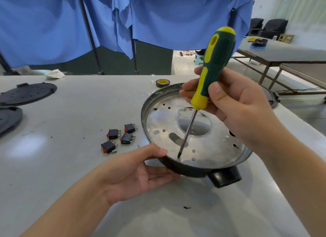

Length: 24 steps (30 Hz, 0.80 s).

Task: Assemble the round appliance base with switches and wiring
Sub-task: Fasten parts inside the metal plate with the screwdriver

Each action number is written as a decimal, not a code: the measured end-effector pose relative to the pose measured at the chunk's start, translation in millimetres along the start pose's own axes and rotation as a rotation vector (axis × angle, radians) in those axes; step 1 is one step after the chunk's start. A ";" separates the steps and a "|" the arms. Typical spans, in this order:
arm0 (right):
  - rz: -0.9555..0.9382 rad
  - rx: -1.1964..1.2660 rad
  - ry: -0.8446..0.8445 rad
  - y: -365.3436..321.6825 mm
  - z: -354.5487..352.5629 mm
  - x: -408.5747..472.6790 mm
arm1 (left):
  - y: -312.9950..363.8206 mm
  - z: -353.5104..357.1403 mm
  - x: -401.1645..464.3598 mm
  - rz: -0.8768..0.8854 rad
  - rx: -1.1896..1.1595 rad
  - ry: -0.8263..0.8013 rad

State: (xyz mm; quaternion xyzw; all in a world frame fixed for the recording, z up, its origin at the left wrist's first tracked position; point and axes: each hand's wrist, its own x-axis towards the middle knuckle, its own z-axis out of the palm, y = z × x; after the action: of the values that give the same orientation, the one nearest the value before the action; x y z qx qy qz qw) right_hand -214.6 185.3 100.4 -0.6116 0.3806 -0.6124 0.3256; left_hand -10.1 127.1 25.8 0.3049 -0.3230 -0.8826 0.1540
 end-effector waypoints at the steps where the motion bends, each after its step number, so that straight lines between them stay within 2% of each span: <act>1: 0.000 -0.007 -0.003 0.0 -0.3 -0.7 | 0.2 0.3 -0.1 0.000 0.002 0.000; 12: -0.025 -0.068 -0.121 -12.7 -2.3 -3.0 | 2.0 1.9 -0.3 -0.014 -0.029 -0.006; 16: -0.075 -0.090 -0.070 -16.6 3.7 -1.1 | 0.9 1.3 0.0 -0.009 -0.012 0.017; 20: -0.151 -0.313 -0.016 -22.2 10.5 5.2 | -0.1 2.2 1.6 0.003 -0.012 0.030; 24: -0.087 -0.479 0.022 -23.2 17.9 9.8 | 0.0 2.7 2.3 -0.003 -0.013 0.032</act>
State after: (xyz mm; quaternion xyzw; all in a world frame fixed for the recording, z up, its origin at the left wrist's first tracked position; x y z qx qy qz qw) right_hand -195.5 187.2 124.7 -0.6802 0.4919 -0.5250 0.1406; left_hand -13.6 127.3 26.4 0.3186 -0.3142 -0.8799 0.1601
